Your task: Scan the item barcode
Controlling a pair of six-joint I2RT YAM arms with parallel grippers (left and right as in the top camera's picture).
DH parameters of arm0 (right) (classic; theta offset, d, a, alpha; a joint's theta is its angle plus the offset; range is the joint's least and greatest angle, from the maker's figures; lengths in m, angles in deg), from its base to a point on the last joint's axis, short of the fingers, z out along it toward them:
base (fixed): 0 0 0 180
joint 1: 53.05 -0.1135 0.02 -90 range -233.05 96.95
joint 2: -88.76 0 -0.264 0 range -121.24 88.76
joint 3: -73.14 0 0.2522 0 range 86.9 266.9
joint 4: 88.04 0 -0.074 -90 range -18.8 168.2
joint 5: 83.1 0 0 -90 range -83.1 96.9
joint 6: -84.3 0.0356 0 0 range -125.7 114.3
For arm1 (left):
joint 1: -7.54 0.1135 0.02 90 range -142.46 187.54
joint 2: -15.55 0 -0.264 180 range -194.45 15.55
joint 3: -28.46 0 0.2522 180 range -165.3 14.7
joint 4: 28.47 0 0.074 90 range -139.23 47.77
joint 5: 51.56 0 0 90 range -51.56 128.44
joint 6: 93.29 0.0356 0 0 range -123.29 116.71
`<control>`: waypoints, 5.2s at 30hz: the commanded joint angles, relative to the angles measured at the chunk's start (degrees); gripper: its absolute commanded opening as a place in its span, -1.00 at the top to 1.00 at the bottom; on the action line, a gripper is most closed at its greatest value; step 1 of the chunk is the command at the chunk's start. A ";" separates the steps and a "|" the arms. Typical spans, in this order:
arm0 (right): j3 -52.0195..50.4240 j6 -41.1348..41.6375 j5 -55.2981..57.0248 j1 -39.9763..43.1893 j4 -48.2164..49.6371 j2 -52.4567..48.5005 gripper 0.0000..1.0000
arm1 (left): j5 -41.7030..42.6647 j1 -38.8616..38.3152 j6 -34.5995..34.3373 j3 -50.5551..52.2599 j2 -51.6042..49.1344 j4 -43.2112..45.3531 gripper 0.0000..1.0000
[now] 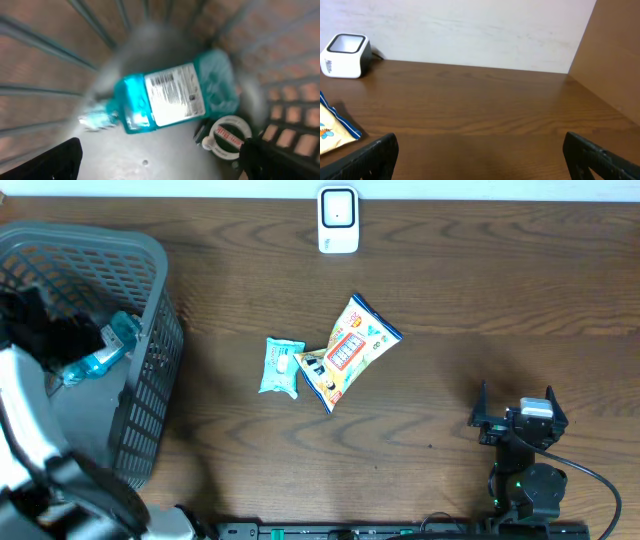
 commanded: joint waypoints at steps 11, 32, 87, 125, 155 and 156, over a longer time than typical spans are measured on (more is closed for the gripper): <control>-0.15 -0.39 -0.35 0.04 -0.11 0.35 -0.99 | 0.46 -1.57 -60.28 -0.55 -10.69 1.27 -0.95; -0.15 -0.39 -0.35 0.04 -0.11 0.35 -0.99 | -8.59 -3.69 -87.76 -0.55 -12.20 7.65 -0.95; -0.15 -0.42 -0.33 0.04 -0.11 0.35 -0.99 | -7.26 -1.77 -71.25 -1.18 8.94 7.37 0.52; -0.15 -0.39 -0.35 0.04 -0.11 0.35 -0.99 | -4.46 -57.37 -70.01 -1.16 16.48 17.03 0.51; -0.15 -0.42 -0.33 0.04 -0.11 0.35 -0.99 | -8.44 -79.67 -42.69 -11.72 -8.92 12.24 -0.64; -0.15 -0.39 -0.33 0.04 -0.13 0.35 -0.99 | -11.45 -78.84 -42.07 -14.23 -7.30 8.96 -0.64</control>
